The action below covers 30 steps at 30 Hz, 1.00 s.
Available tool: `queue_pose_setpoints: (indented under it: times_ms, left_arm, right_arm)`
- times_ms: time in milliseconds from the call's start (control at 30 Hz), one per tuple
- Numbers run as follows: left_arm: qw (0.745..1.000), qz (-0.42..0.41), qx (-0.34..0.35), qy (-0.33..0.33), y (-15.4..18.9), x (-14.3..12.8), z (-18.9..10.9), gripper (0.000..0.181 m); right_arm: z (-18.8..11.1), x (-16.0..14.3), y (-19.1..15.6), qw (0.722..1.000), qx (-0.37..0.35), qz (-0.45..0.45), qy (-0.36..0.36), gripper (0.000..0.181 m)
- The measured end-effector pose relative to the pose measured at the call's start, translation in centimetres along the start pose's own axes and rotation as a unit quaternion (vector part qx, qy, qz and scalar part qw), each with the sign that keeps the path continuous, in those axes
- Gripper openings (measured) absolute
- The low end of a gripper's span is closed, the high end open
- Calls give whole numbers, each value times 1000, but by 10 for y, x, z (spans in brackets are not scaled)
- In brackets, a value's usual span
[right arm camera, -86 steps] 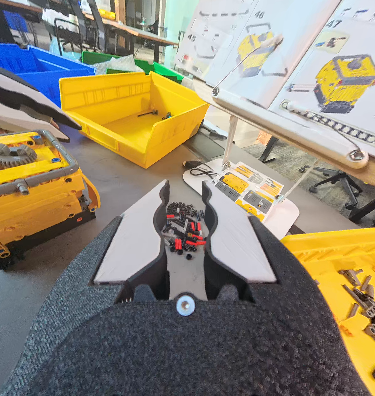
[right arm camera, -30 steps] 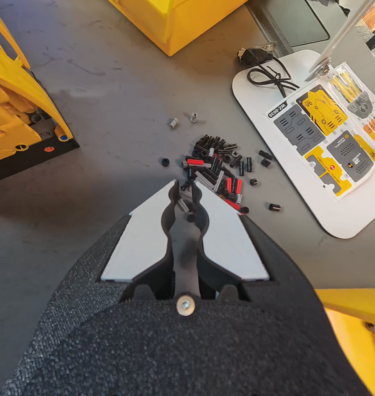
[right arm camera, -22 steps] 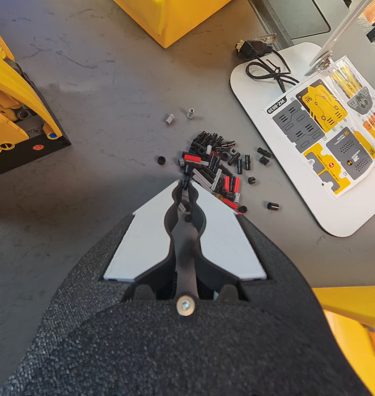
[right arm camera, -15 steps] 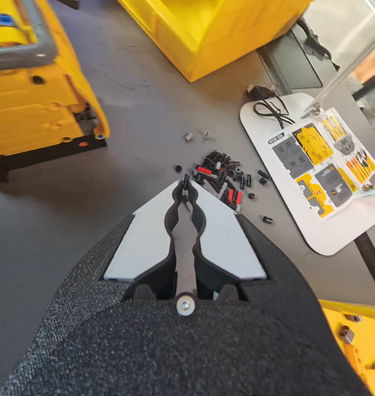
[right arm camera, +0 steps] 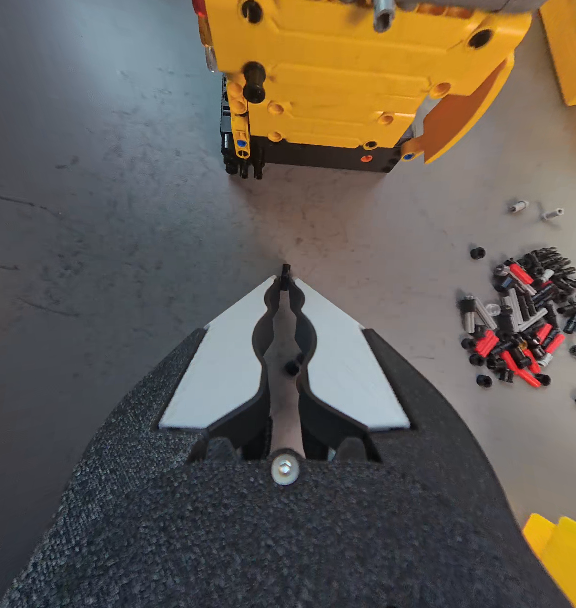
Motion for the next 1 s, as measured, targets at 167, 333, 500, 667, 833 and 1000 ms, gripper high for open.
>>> queue_pose_setpoints:
  times_ms: [167, 333, 500, 667, 833, 1000]
  left_arm:
    - [1000, 2, -2, 1, 1, 1, 0, 28]
    - [1000, 3, -2, 4, 1, 3, -1, 28]
    - [1000, 3, -2, 7, 1, 4, -2, 28]
    - [1000, 4, -7, 9, 3, 6, -2, 28]
    - [1000, 6, -7, 8, 3, 6, -3, 28]
    - [1000, 6, -8, 7, 3, 6, -3, 28]
  right_arm:
    - [-13, 12, 28, 994, -59, 51, 70, 15]
    - [-28, 13, 84, 959, -196, 162, 125, 14]
    - [-28, -1, 108, 937, -248, 231, 89, 0]
    - [-14, -8, 102, 944, -234, 224, 64, 0]
    - [-11, -12, 104, 944, -226, 233, 55, 0]
    - [-11, -14, 103, 946, -221, 233, 51, 4]
Point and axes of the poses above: each gripper's, where its closed fingertips meet, z out along the fingers, x out of its top, y = z × x across the jaws, the point moved 9 cm from there along -z, back along the fingers, and after that the axes turned 12 degrees about z, right-handed, at the moved point
